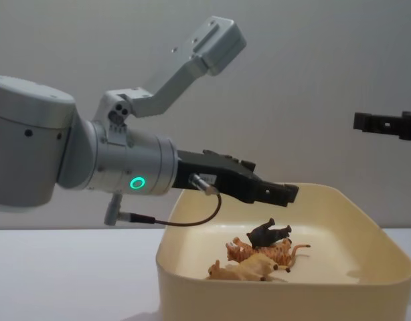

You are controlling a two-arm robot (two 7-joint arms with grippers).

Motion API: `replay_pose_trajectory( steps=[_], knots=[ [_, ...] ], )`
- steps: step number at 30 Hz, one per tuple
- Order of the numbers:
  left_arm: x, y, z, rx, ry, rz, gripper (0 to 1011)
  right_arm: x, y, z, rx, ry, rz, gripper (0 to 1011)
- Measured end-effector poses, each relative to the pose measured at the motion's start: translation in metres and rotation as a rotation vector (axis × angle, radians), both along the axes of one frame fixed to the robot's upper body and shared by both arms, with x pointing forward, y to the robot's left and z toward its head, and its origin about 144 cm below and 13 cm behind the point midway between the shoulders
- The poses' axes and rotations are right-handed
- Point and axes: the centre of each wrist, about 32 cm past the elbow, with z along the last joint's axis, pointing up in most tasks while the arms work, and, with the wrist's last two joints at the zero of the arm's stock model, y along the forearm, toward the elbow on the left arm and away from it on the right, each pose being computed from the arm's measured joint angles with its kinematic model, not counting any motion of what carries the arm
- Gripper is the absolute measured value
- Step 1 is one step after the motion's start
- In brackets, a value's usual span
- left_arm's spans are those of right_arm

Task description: Pick up the toy alternately with two hands and place it into the central storage box.

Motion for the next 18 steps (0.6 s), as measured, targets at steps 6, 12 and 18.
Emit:
replay_pose_trajectory(
  steps=[6,12,18],
  knots=[
    [0.0029,-0.0015,-0.0003,0.007,0.009,-0.011,1001,0.0,0.0,0.0,0.0,0.0,0.0,1001],
    [0.0047,-0.0024,-0.0004,0.012,0.014,-0.017,1001,0.0,0.0,0.0,0.0,0.0,0.0,1001],
    [0.0057,-0.0028,-0.0004,0.014,0.017,-0.02,1001,0.0,0.0,0.0,0.0,0.0,0.0,1001]
  ],
)
